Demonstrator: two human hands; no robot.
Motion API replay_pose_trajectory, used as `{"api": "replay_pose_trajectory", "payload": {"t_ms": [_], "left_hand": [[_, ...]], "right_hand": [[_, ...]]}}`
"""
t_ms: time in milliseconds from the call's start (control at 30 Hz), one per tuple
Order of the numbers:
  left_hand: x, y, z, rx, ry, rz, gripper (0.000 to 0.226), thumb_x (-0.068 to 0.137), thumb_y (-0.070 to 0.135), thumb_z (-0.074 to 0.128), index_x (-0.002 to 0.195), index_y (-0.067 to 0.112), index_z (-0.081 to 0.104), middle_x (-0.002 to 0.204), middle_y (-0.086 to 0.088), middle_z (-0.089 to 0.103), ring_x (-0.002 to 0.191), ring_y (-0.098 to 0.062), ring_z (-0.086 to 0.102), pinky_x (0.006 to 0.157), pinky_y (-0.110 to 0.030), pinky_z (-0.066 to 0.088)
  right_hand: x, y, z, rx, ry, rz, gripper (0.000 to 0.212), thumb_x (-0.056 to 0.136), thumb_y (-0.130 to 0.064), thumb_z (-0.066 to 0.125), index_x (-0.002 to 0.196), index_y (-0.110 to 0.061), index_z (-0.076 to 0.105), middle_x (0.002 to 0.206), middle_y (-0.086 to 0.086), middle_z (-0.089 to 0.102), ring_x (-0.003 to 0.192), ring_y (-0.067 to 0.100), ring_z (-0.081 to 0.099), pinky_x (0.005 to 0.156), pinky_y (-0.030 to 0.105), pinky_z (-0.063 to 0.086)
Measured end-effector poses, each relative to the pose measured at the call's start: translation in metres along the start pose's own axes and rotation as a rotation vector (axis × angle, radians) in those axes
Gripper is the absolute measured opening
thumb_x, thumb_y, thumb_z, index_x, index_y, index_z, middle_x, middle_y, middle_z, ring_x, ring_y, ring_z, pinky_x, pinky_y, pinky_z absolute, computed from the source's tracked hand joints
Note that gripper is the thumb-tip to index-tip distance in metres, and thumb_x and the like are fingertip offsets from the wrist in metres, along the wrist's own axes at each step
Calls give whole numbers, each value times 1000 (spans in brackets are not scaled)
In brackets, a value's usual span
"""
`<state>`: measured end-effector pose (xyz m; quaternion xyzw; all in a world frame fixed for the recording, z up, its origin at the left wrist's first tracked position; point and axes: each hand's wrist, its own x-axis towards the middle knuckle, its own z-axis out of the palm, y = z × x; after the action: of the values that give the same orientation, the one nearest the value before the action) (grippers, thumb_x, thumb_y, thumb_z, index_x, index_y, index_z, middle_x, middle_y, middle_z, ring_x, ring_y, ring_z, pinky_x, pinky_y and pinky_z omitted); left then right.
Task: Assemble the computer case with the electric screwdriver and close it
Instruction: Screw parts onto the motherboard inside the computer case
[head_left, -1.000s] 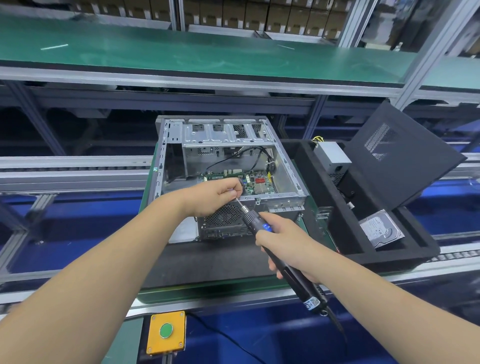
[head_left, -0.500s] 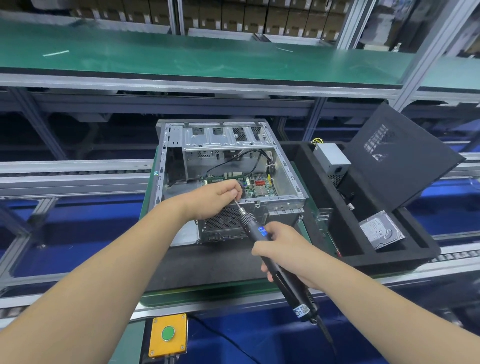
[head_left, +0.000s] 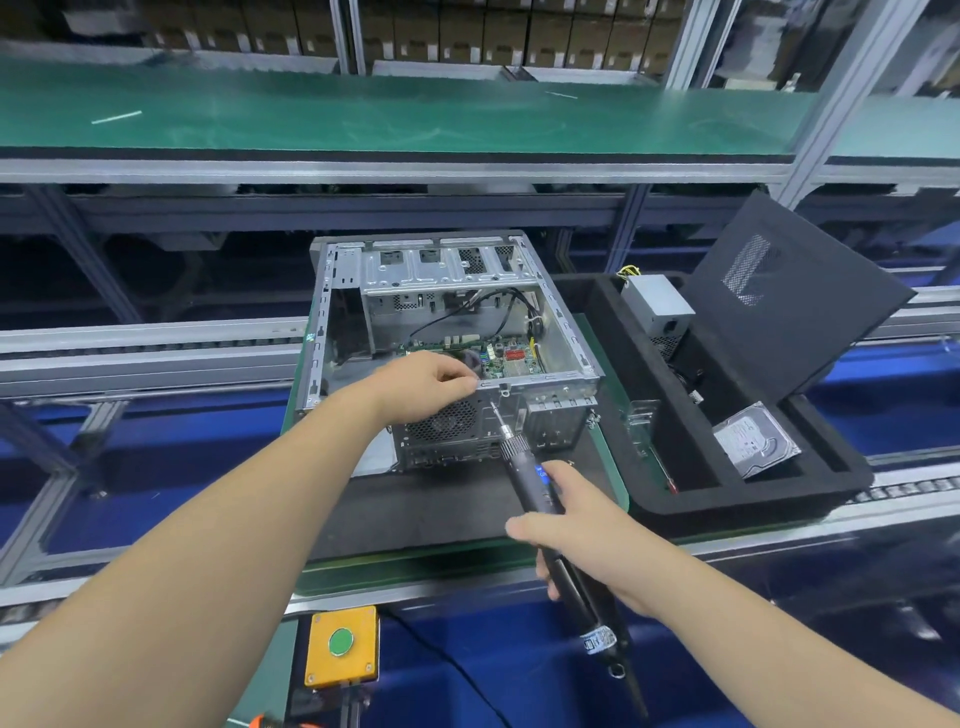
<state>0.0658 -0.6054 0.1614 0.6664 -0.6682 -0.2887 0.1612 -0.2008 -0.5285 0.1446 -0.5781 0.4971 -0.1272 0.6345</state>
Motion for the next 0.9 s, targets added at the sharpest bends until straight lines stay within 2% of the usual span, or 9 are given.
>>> {"api": "replay_pose_trajectory", "payload": {"t_ms": [100, 233, 300, 367, 467, 533, 700, 800, 900], "left_hand": [[-2, 3, -1, -3, -4, -27, 25, 87, 60, 53, 106, 54, 68, 112, 29, 67, 95, 1, 61, 93, -32, 49], [-6, 5, 1, 90, -32, -51, 46, 68, 50, 55, 113, 58, 62, 97, 30, 69, 81, -1, 65, 80, -29, 53], [-7, 5, 3, 142, -12, -47, 47, 69, 43, 59, 114, 59, 60, 86, 31, 68, 73, -1, 64, 69, -27, 49], [-6, 4, 5, 160, 19, -40, 44, 73, 39, 62, 112, 59, 60, 84, 31, 67, 75, -1, 64, 67, -26, 45], [-6, 2, 5, 116, 36, -39, 38, 74, 37, 66, 107, 57, 63, 88, 31, 69, 78, 1, 65, 72, -27, 49], [-5, 1, 5, 90, 30, -36, 36, 74, 36, 68, 103, 58, 64, 90, 31, 69, 77, 1, 66, 76, -29, 53], [-4, 0, 5, 87, 37, -38, 39, 70, 40, 68, 105, 58, 63, 88, 31, 69, 75, -4, 67, 73, -30, 55], [-3, -1, 6, 74, 40, -32, 41, 67, 43, 65, 104, 62, 62, 88, 30, 70, 62, -1, 64, 61, -27, 52], [-1, -4, 8, 69, 49, -19, 42, 66, 43, 63, 103, 63, 62, 79, 26, 70, 47, 2, 55, 52, -25, 45]], "right_hand": [[0, 3, 2, -20, -45, 11, 62, 79, -20, 83, 128, -36, 47, 84, 9, 65, 58, 22, 63, 58, 34, 58], [5, 1, 4, -34, -79, -17, 70, 74, -13, 80, 129, -38, 45, 82, 11, 66, 60, 24, 64, 59, 36, 58], [6, 1, 5, -71, -104, -26, 76, 73, -14, 80, 133, -42, 41, 81, 11, 69, 63, 27, 66, 67, 43, 61], [7, 2, 5, -81, -115, -26, 83, 72, -16, 82, 135, -47, 38, 84, 11, 70, 65, 27, 68, 73, 49, 62], [6, 5, 6, -62, -128, -8, 95, 71, -17, 83, 144, -49, 34, 87, 8, 68, 66, 26, 70, 65, 38, 61], [4, 7, 7, -44, -147, -6, 94, 71, -15, 84, 144, -48, 35, 86, 7, 65, 64, 25, 70, 63, 32, 59], [2, 12, 10, -9, -176, -18, 95, 72, -13, 84, 143, -54, 35, 98, 10, 58, 63, 27, 68, 66, 38, 61], [5, 15, 14, 31, -182, -43, 101, 75, -12, 82, 146, -61, 30, 108, 8, 55, 60, 31, 68, 66, 43, 63], [11, 18, 16, 56, -167, -64, 111, 75, -14, 84, 150, -65, 20, 115, 13, 61, 60, 32, 70, 59, 37, 60]]}}
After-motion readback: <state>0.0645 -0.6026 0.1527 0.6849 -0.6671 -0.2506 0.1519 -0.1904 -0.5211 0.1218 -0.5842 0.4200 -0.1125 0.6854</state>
